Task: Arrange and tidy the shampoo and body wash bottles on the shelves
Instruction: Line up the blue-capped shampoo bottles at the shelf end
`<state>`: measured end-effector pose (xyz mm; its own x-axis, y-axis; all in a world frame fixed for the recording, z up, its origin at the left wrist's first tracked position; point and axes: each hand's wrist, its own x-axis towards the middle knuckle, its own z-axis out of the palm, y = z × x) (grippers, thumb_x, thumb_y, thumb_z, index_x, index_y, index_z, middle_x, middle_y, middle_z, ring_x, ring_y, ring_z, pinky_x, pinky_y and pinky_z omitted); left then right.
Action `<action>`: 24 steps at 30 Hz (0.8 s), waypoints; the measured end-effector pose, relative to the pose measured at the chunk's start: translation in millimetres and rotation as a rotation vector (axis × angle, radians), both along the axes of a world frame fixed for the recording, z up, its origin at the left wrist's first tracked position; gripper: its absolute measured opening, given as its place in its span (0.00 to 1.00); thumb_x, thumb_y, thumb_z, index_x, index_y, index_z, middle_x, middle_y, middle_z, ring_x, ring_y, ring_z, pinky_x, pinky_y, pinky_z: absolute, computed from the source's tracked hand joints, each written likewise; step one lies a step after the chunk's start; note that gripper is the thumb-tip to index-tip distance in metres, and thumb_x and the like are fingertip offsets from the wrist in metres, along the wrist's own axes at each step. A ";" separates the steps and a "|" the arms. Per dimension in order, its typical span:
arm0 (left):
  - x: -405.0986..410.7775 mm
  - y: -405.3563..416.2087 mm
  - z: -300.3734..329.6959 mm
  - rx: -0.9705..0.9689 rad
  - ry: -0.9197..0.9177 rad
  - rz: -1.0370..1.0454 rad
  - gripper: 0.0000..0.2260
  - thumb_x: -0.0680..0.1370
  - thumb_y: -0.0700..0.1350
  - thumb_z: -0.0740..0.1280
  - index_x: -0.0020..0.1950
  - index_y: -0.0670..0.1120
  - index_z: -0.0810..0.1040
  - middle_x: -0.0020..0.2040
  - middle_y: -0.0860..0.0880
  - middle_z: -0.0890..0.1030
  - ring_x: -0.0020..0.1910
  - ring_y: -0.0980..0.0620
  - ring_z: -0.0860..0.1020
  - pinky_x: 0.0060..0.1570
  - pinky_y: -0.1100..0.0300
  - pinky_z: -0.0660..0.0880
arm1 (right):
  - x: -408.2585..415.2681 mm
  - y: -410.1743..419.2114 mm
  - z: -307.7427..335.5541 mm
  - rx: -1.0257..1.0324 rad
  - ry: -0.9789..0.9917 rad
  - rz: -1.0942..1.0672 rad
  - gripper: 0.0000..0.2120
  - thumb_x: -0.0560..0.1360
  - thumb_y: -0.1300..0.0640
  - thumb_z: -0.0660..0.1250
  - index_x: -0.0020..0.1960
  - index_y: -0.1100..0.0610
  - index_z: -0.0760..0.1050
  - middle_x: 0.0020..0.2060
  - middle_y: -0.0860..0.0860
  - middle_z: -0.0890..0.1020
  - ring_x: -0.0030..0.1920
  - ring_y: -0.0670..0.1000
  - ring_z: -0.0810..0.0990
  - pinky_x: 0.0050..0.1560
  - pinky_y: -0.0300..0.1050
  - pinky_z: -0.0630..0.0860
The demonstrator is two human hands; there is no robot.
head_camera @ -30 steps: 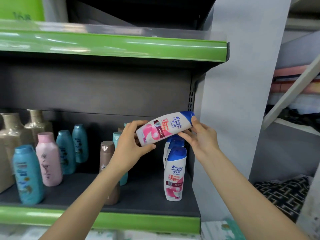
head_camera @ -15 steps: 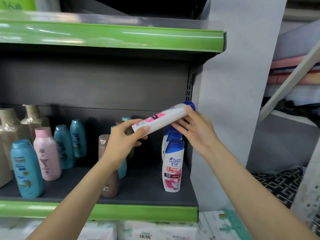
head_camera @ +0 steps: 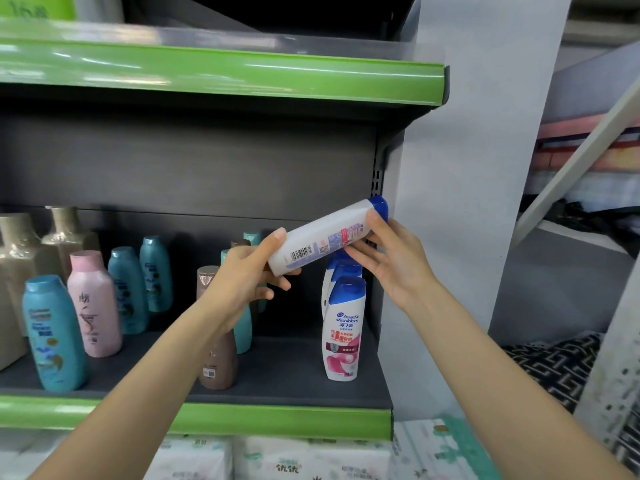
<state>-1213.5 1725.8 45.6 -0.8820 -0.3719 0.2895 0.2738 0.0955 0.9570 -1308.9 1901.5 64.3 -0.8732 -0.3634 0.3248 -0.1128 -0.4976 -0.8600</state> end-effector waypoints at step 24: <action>-3.0 3.2 -5.0 -0.396 0.360 0.240 0.20 0.68 0.39 0.76 0.56 0.50 0.75 0.51 0.56 0.81 0.50 0.57 0.79 0.45 0.68 0.76 | -10.4 9.1 5.3 -0.030 -0.077 0.080 0.14 0.77 0.63 0.64 0.63 0.60 0.73 0.53 0.58 0.82 0.51 0.53 0.82 0.48 0.45 0.82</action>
<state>-1216.5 1729.0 40.7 -0.6067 -0.3516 0.7129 0.5015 0.5265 0.6865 -1319.3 1910.5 69.5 -0.8645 -0.4242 0.2697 -0.0055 -0.5284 -0.8490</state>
